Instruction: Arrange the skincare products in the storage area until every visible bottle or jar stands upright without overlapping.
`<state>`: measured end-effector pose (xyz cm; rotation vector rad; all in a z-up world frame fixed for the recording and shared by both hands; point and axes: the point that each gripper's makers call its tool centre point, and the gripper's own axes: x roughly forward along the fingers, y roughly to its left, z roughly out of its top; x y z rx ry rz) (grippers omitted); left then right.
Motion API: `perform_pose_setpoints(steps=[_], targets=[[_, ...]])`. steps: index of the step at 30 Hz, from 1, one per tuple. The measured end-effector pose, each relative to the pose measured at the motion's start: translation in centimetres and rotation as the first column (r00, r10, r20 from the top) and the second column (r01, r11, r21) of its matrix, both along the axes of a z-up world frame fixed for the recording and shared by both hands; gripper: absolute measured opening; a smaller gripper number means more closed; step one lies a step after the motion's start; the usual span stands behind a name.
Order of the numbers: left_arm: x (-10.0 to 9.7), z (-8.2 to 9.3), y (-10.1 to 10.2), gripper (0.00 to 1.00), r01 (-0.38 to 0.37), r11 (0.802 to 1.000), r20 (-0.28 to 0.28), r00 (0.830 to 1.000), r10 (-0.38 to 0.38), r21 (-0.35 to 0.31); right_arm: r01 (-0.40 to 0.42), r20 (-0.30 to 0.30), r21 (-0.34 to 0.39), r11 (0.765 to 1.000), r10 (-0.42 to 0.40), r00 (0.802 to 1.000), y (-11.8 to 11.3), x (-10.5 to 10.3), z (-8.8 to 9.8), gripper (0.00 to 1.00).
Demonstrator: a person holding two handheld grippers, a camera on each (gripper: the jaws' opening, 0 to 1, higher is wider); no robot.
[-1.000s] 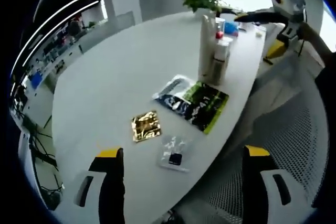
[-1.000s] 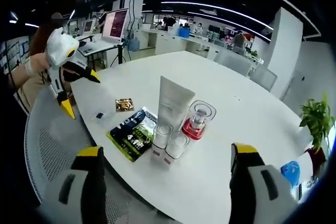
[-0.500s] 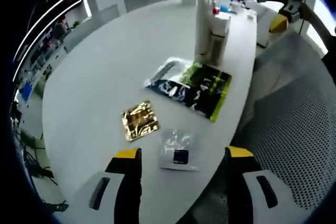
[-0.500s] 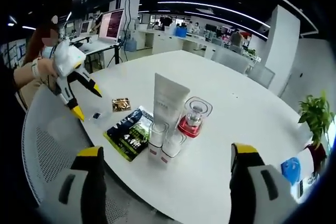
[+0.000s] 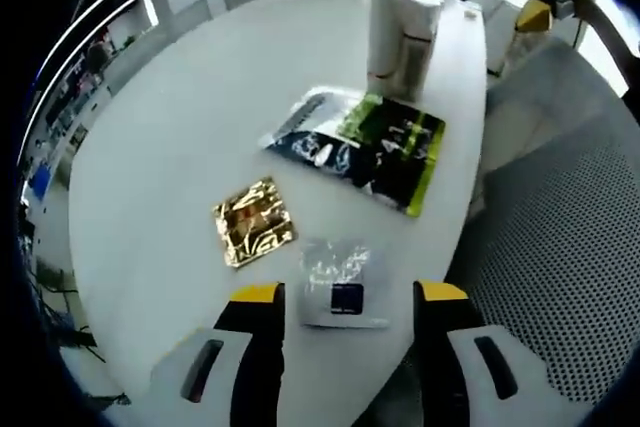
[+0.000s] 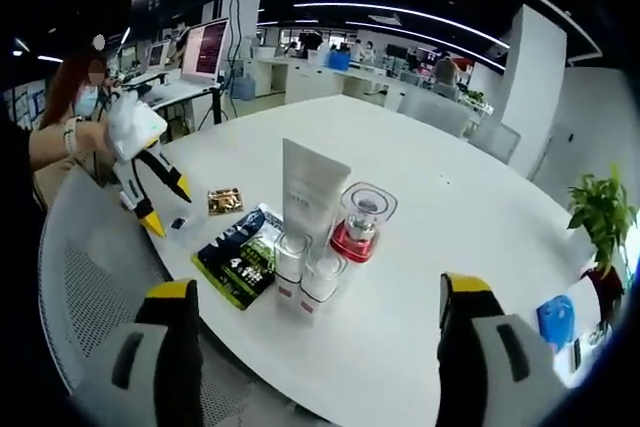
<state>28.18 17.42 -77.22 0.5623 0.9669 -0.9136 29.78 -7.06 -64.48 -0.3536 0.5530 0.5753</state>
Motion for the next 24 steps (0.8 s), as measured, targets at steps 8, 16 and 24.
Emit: perform_pose_setpoints(steps=[8, 16, 24], targets=[[0.3, -0.6, -0.1, 0.53, -0.016, 1.000, 0.030, 0.999, 0.016, 0.006, 0.006, -0.004, 0.004, 1.000, -0.006, 1.000, -0.3, 0.1, -0.3, 1.00], [0.2, -1.1, 0.2, 0.48, -0.014, 1.000, 0.010, 1.000, 0.013, 0.020, 0.013, -0.009, 0.017, 1.000, -0.012, 1.000, -0.6, 0.2, -0.6, 1.00], [0.1, -1.2, 0.0, 0.45, -0.025, 1.000, -0.023, 0.999, 0.025, -0.003, 0.031, -0.004, 0.028, 0.999, -0.031, 1.000, -1.2, 0.2, -0.6, 1.00]])
